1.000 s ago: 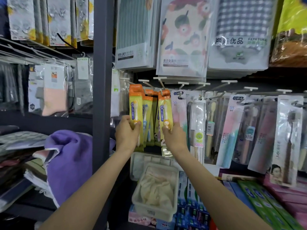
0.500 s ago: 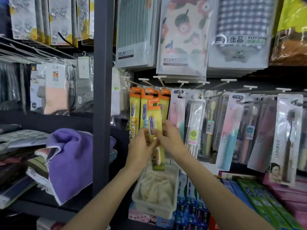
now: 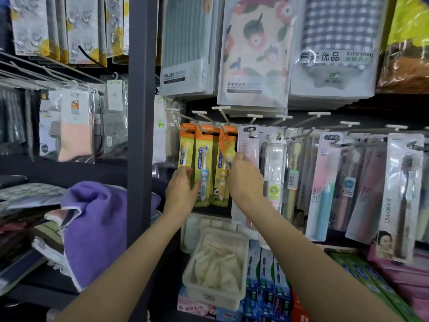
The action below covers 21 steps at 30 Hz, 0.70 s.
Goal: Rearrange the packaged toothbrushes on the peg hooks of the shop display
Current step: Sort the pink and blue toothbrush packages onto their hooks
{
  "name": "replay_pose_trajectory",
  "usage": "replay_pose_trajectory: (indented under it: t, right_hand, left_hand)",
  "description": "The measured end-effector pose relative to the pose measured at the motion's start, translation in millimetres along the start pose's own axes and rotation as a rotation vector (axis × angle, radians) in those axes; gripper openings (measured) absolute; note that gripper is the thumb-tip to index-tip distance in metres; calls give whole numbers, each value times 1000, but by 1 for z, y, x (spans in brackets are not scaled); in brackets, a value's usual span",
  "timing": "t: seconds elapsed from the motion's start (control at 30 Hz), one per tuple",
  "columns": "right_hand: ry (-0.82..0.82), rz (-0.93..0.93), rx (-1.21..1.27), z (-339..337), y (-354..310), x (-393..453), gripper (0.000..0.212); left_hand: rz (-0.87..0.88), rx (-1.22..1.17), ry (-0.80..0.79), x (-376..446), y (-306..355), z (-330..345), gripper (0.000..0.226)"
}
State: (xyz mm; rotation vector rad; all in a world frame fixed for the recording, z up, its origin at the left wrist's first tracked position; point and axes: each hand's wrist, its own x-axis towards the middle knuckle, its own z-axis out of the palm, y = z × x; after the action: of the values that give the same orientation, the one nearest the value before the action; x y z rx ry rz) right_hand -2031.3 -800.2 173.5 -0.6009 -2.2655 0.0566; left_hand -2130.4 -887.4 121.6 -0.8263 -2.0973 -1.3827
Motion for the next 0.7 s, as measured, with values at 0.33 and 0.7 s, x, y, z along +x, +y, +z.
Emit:
replay_pose_trajectory:
  t: [0.33, 0.7]
  right_hand:
    - [-45, 159, 428, -13, -11, 16, 8]
    - [16, -36, 289, -6, 20, -8, 35]
  left_hand:
    - [-141, 29, -15, 21, 13, 16, 37]
    - [-209, 53, 43, 28, 22, 45, 41]
